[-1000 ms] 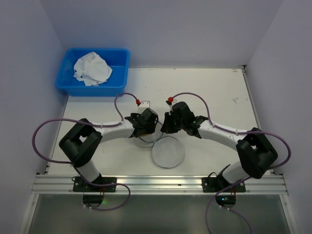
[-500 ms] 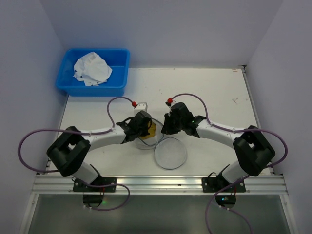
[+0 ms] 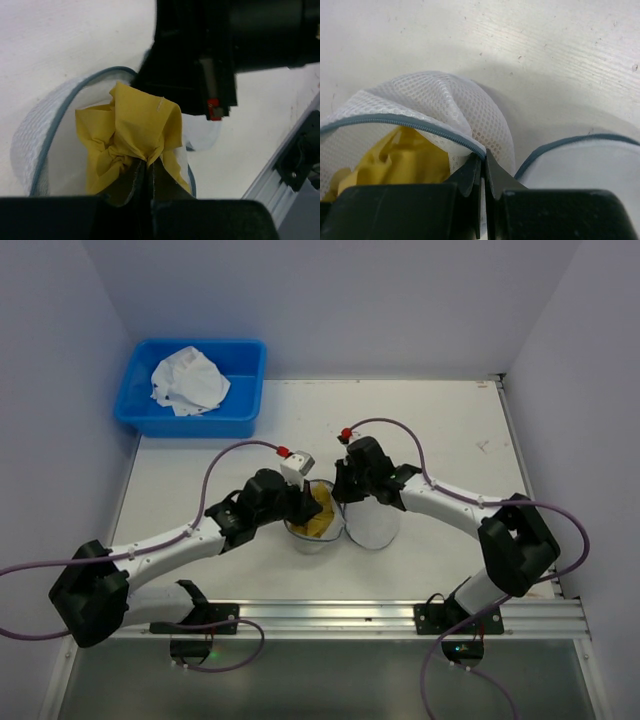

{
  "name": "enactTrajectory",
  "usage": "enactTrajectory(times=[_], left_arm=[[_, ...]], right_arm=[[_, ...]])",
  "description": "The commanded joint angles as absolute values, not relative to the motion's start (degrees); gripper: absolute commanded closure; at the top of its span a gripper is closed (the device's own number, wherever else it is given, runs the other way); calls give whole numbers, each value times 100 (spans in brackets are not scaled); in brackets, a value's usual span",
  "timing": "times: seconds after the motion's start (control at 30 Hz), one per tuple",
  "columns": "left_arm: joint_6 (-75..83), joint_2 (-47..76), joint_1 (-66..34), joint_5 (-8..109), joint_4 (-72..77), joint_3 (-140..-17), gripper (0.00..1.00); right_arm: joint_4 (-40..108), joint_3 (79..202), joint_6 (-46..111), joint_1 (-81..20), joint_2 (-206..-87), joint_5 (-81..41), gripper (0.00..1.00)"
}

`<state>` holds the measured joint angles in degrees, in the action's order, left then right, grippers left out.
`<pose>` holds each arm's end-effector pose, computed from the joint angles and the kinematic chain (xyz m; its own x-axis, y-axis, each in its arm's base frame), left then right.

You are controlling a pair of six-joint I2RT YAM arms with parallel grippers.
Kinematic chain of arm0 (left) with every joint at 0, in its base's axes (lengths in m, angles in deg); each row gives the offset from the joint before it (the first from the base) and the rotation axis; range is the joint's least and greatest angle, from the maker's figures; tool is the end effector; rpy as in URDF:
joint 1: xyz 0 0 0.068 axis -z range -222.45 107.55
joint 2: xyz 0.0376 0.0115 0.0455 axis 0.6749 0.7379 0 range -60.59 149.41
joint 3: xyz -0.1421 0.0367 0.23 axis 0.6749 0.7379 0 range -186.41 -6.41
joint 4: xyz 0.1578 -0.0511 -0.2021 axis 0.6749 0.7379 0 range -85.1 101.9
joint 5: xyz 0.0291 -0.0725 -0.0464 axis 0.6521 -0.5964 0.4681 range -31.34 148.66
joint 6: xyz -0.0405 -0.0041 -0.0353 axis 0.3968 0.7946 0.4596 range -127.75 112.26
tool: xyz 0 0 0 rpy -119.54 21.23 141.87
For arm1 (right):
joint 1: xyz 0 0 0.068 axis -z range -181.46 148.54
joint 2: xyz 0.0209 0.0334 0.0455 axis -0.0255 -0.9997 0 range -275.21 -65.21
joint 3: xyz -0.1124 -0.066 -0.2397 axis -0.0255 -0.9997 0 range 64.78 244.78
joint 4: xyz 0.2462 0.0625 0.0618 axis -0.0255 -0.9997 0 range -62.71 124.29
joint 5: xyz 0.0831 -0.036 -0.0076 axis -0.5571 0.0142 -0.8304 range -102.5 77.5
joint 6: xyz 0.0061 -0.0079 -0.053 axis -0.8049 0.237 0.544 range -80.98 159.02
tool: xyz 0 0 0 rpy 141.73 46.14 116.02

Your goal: Unzip the laundry bag and remove the bra

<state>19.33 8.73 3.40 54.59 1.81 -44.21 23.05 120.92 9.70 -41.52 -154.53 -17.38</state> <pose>0.1815 -0.1906 0.2315 -0.6407 0.0081 -0.7677 0.5251 0.7342 -0.4304 0.2529 0.2165 0.2170 -0.8039 -0.0384 -0.5935 -0.3373 0.8514 0.4017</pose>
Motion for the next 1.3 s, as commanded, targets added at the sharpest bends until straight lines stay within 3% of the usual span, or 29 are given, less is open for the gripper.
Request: enactTrajectory(times=[0.0, 0.27, 0.43, 0.53, 0.67, 0.93, 1.27], left_arm=[[1467, 560, 378, 4268, -650, -4315, 100], [1713, -293, 238, 4792, -1390, -4700, 100], [1836, -671, 203, 6373, -2136, -4631, 100], [1994, -759, 185, 7917, -2515, -4464, 100], [1994, -680, -313, 8389, -2369, -4796, 100], [1363, 435, -1668, 8327, -1602, -6860, 100], [939, 2779, -3347, 8205, -1909, -8488, 100]], right_arm=[[2138, 12489, 1186, -4128, -15617, -1610, 100], [2208, 12147, 1169, -4128, -15828, -1689, 100], [2190, 12033, 1169, -4145, -15759, -1663, 100], [2094, 12006, 1213, -4154, -15583, -1689, 100], [1971, 11936, 1213, -4154, -15345, -1575, 100], [2032, 11778, 1178, -4154, -15099, -1759, 100], [2093, 11734, 1309, -4154, -14791, -2216, 100]])
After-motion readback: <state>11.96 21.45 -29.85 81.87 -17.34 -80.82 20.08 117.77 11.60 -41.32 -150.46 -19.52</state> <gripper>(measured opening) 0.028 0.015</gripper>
